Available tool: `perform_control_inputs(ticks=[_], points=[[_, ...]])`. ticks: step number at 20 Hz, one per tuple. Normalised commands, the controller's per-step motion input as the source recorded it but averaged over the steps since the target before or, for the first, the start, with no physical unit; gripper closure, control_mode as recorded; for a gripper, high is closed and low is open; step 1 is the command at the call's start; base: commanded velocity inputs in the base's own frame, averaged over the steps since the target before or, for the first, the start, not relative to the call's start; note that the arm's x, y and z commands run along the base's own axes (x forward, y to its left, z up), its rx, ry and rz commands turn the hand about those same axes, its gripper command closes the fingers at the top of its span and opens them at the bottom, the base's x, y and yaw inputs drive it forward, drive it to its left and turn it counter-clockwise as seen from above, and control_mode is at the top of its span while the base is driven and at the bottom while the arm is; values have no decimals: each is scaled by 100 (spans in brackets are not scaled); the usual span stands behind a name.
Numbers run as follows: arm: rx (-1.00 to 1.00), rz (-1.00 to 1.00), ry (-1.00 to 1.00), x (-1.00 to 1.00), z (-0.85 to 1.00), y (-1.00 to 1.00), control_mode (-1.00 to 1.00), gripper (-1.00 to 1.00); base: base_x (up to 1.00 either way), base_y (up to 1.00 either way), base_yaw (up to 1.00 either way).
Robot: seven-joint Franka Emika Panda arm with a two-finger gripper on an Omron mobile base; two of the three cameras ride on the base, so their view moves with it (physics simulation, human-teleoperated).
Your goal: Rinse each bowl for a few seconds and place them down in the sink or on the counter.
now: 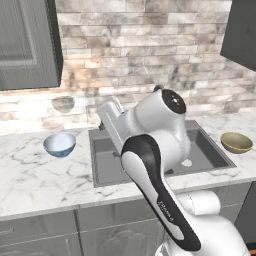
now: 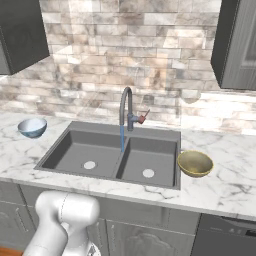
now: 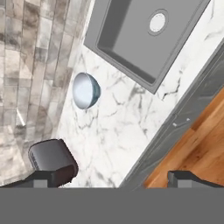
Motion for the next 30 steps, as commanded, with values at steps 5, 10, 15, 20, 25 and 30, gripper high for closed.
perform_control_inputs(ticks=[5,10,15,20,25,30], points=[[-3,-8,0,8,-17,0,-100,-100,0,0,0],[-3,-8,0,6,-16,-1,-100,-100,0,0,0],[-2,-7,0,6,-15,-7,-100,-100,0,0,0],[-1,-6,-1,11,-13,-6,-100,-100,0,0,0],[-1,-4,-1,13,-11,-8,-100,-100,0,0,0],[1,-1,0,20,-10,-7,-100,-100,0,0,0]])
